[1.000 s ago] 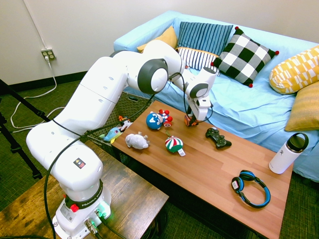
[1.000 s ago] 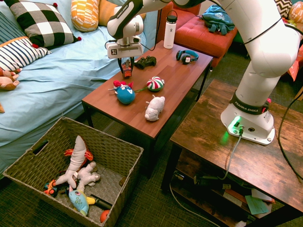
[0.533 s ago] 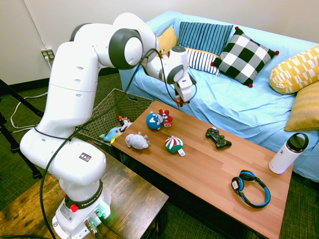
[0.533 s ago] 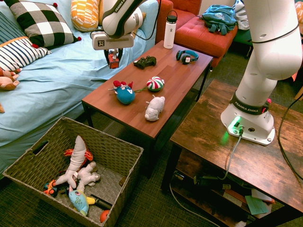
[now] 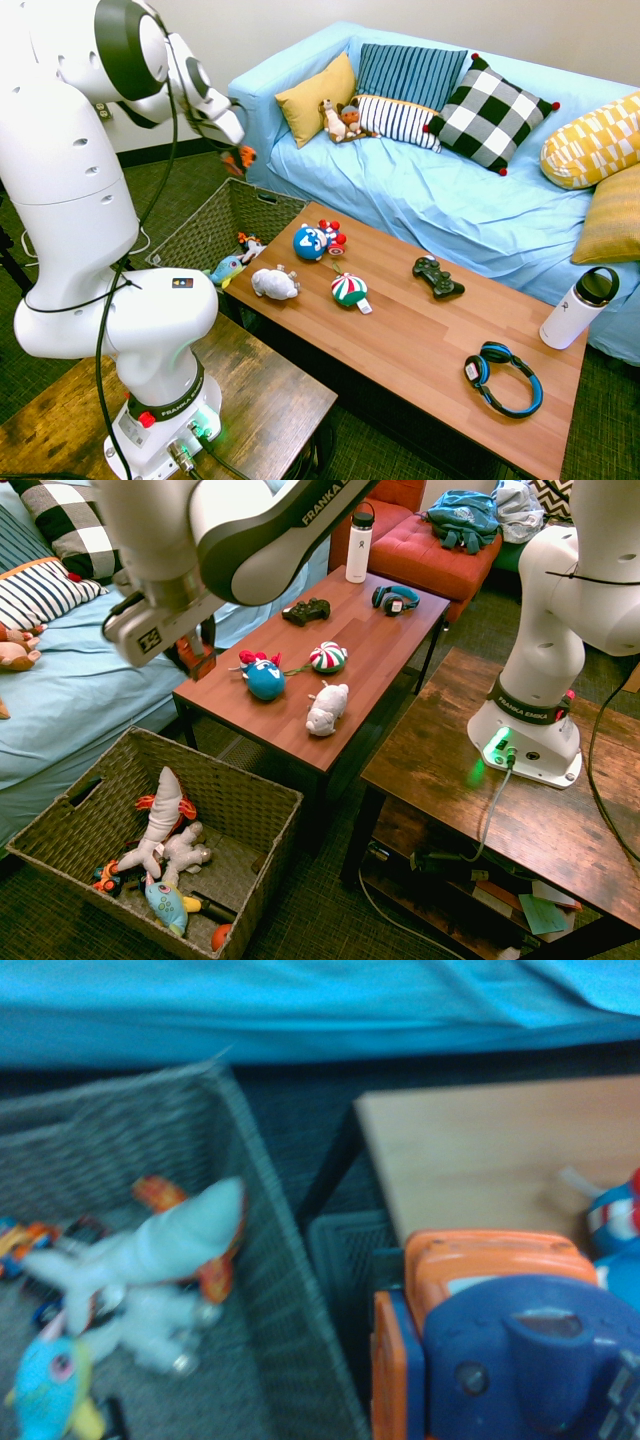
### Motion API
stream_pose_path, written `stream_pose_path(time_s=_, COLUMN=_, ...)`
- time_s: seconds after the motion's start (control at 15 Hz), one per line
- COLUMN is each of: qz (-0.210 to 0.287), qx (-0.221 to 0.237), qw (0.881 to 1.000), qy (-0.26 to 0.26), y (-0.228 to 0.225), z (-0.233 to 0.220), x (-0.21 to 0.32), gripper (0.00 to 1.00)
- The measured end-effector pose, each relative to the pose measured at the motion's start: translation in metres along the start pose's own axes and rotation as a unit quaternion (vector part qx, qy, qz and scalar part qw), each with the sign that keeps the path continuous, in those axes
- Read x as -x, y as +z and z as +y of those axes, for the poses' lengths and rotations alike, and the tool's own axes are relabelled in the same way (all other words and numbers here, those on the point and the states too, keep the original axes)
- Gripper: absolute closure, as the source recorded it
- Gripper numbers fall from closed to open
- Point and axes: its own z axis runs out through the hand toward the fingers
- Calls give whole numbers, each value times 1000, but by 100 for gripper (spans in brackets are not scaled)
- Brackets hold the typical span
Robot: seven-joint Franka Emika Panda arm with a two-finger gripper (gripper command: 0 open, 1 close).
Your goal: Put the toy car in the basket
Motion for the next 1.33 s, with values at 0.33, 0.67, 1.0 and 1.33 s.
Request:
stream_pose_path(time_s=0.33, qz=-43, qx=38, qw=998, qy=-39, y=80, z=-56, x=-34, gripper=0)
stream_pose_path(time_s=0.67, qz=-53, qx=36, qw=995, qy=-77, y=65, z=-69, x=-14, gripper=0)
stream_pose_path(time_s=1.0, qz=-47, qx=22, qw=998, qy=-41, y=60, z=-53, x=-53, gripper=0)
stream_pose_path(time_s=1.33, qz=-45, qx=-42, qw=997, qy=39, y=35, z=20, x=-156, gripper=0)
